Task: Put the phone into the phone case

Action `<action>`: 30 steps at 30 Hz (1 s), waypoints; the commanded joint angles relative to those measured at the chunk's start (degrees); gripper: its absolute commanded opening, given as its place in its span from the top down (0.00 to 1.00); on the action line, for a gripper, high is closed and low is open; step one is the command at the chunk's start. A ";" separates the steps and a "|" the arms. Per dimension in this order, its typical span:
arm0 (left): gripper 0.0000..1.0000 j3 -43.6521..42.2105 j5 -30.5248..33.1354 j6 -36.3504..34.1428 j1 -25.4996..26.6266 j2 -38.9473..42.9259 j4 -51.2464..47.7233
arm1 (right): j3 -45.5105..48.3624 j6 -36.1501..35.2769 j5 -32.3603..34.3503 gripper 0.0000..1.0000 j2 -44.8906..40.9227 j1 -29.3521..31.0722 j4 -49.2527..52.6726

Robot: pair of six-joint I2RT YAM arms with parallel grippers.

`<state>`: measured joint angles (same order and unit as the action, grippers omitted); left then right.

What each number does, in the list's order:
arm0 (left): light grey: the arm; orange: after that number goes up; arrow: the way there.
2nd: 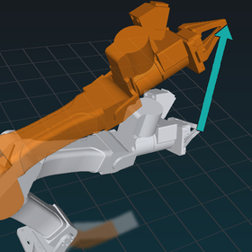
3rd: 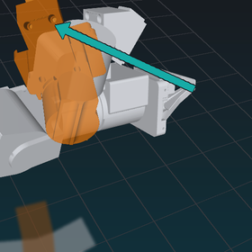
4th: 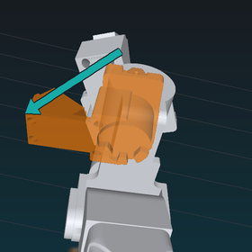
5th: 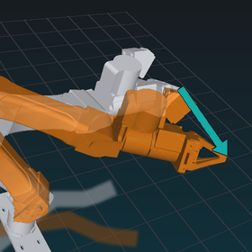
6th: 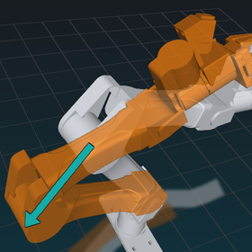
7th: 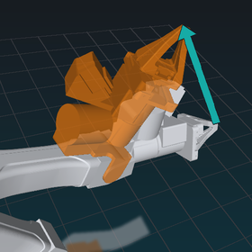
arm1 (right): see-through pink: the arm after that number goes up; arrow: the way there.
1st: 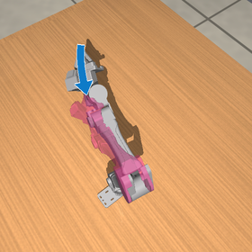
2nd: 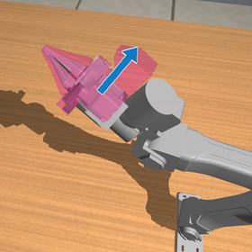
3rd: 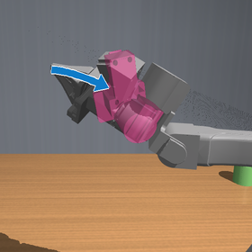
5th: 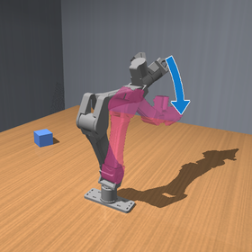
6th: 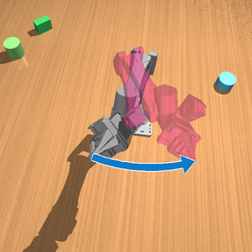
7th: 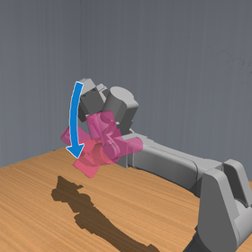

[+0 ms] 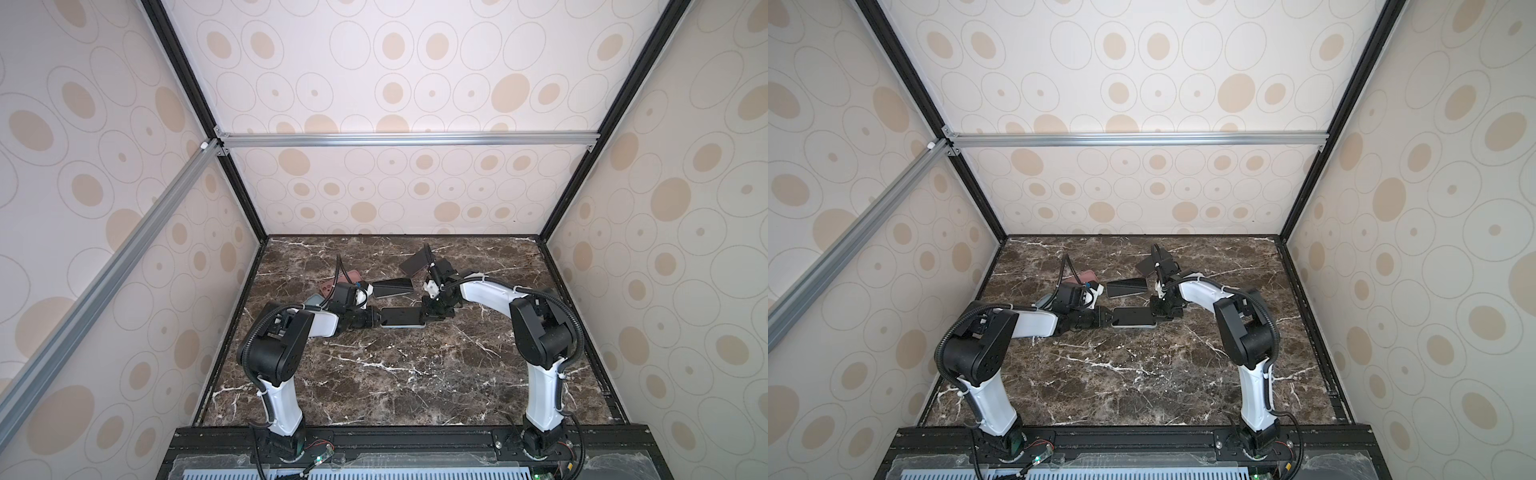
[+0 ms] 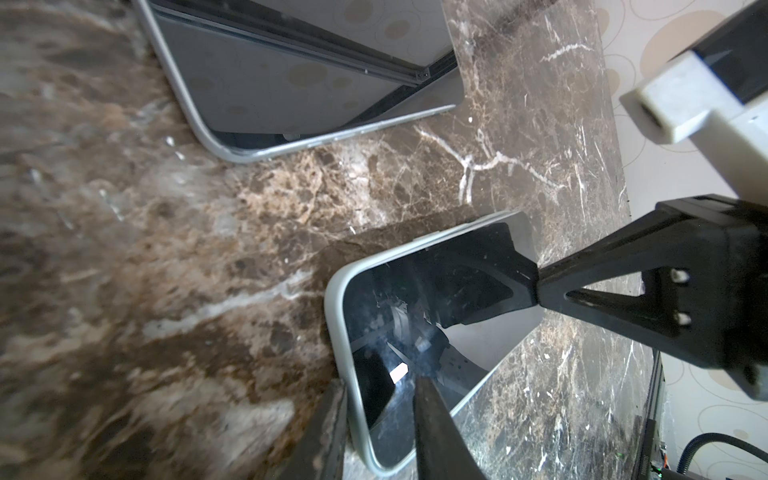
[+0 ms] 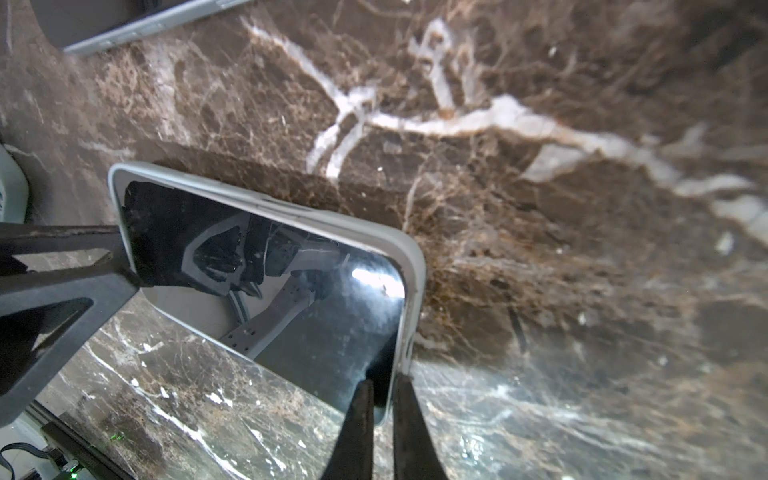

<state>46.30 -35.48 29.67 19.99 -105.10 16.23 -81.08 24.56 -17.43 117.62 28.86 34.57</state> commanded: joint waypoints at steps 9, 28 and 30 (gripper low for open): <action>0.71 -0.71 -2.78 1.41 2.20 -2.48 -2.03 | 3.76 -1.04 3.08 0.90 15.92 5.81 -7.24; 0.67 -0.97 -1.77 1.76 2.20 -2.44 -1.97 | 2.25 0.05 9.29 0.89 18.26 7.15 -3.29; 0.67 -1.20 -1.68 1.73 2.22 -2.35 -1.89 | 1.97 0.26 11.17 0.88 18.11 7.85 -2.13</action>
<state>46.30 -35.64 30.89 19.99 -105.10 16.53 -85.17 24.95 -11.38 119.52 31.31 39.35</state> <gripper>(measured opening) 0.326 0.117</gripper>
